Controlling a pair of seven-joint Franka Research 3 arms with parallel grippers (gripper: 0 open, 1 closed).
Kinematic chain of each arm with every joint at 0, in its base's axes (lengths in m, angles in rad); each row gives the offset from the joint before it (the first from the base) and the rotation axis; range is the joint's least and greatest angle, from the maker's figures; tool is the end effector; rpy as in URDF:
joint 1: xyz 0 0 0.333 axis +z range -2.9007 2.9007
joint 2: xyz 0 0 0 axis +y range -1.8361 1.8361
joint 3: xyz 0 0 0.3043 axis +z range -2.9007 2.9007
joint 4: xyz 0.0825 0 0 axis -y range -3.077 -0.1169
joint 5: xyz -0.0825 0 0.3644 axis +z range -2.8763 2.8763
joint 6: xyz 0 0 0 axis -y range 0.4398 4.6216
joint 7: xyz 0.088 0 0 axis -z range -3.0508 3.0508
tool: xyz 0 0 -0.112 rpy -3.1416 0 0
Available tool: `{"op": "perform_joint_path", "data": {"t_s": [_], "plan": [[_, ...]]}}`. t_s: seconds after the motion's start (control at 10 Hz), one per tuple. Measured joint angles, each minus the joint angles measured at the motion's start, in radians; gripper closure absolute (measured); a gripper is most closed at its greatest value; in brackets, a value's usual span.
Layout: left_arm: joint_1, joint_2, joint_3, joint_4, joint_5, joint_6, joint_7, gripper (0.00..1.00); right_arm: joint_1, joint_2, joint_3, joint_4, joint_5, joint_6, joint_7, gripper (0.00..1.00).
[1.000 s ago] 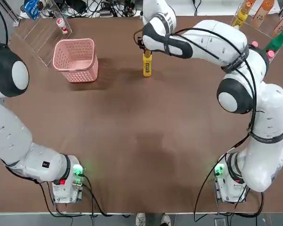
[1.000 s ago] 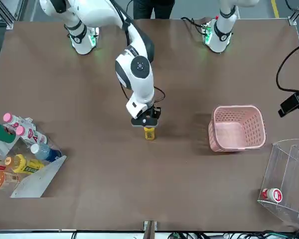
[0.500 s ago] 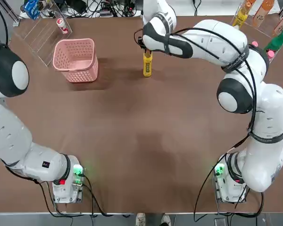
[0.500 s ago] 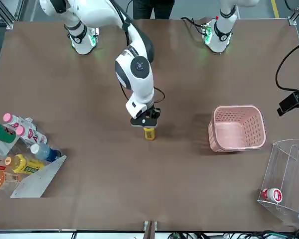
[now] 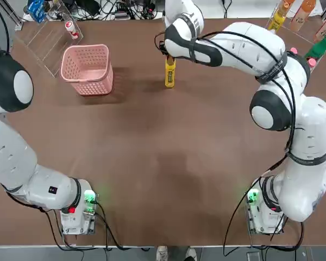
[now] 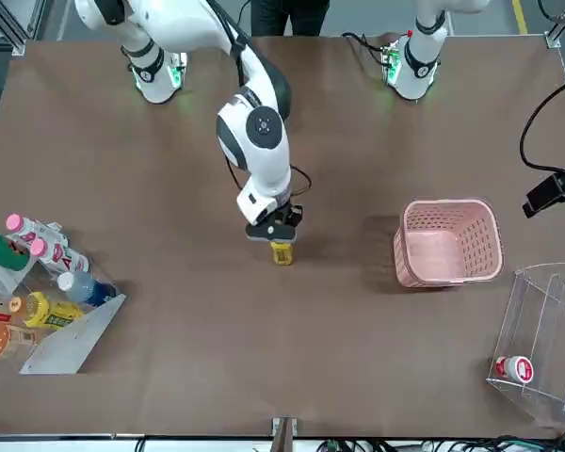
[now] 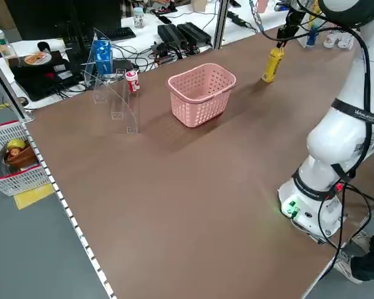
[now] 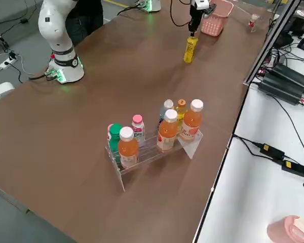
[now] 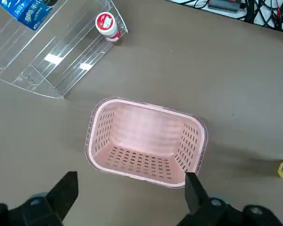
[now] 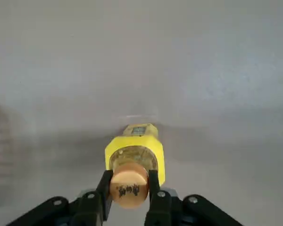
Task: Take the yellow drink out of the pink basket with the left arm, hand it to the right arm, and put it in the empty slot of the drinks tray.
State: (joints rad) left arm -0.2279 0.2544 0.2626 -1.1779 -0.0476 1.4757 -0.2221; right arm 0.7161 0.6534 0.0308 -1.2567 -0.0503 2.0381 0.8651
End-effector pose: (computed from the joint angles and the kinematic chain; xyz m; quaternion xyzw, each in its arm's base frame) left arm 0.5967 -0.0096 0.6348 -0.9924 -0.1203 -0.0265 0.0065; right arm 0.5364 0.4850 0.3813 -0.9964 0.0528 -0.0545 0.0366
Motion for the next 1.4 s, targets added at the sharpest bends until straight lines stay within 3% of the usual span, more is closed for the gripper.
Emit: {"op": "perform_joint_path", "data": {"t_s": [0.3, 0.6, 0.9, 1.4], "plan": [[0.0, 0.0, 0.0, 0.0, 0.0, 0.0, 0.0, 0.0, -0.023, -0.1, -0.005, 0.018, 0.0, -0.112, -0.001, 0.66], [0.0, 0.0, -0.001, 0.0, 0.0, 0.0, 0.0, 0.0, -0.095, -0.201, -0.007, 0.017, -0.001, -0.3, -0.114, 0.66], [0.0, 0.0, -0.001, 0.0, -0.001, 0.0, 0.0, 0.0, -0.245, -0.294, -0.009, 0.014, -0.003, -0.446, -0.325, 0.66], [0.0, 0.0, -0.001, 0.0, -0.001, 0.0, 0.0, 0.0, -0.512, -0.437, -0.011, -0.022, -0.002, -0.508, -0.651, 0.66]]}}
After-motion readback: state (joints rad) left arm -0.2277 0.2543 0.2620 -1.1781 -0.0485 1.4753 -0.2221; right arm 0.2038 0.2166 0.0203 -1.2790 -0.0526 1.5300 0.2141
